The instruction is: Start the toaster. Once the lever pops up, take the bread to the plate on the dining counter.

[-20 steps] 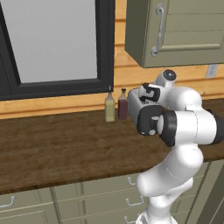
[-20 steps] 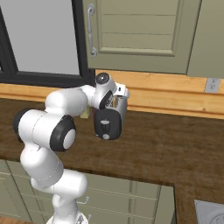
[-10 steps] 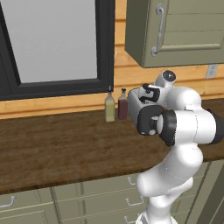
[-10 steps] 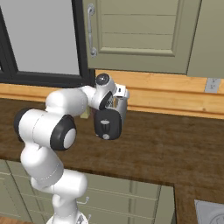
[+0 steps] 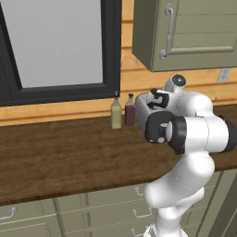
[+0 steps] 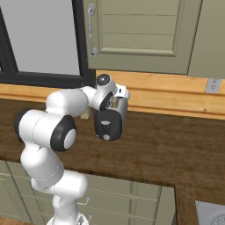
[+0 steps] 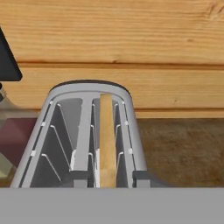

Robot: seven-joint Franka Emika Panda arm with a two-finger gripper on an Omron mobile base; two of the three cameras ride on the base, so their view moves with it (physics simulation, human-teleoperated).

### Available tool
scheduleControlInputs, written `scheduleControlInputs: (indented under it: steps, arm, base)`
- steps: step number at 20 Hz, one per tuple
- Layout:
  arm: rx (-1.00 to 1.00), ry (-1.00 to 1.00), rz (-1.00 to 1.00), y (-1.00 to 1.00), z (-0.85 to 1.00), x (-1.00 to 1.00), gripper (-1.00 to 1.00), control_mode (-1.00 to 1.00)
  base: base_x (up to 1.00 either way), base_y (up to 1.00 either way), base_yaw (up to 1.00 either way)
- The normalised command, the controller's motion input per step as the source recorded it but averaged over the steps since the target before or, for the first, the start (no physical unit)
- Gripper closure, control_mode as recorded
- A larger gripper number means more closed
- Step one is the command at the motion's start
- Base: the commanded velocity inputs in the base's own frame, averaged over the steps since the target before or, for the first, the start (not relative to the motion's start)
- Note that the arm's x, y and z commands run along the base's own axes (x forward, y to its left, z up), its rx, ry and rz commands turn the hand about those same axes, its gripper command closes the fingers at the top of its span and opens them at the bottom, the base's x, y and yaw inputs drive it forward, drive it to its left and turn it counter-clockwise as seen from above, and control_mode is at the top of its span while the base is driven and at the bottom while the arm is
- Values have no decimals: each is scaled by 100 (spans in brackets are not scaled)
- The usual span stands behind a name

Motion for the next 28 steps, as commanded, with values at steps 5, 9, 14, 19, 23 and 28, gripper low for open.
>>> scheduleControlInputs:
  steps: [5,9,14,19,23,28]
  arm:
    - [0,0,0,0,-6,0,100,-100]
    - [0,0,0,0,-1,0,100,-100]
    - [0,-6,0,0,2,-7,100,-100]
    - [3,-20,0,-1,30,-33,100,-100]
    - [4,-18,0,-4,37,-29,100,-100]
    - [1,-21,0,-2,47,-41,100,-100]
  base:
    - [0,0,0]
    - [0,0,0]
    - [0,0,0]
    - [0,0,0]
    - [0,0,0]
    - [0,0,0]
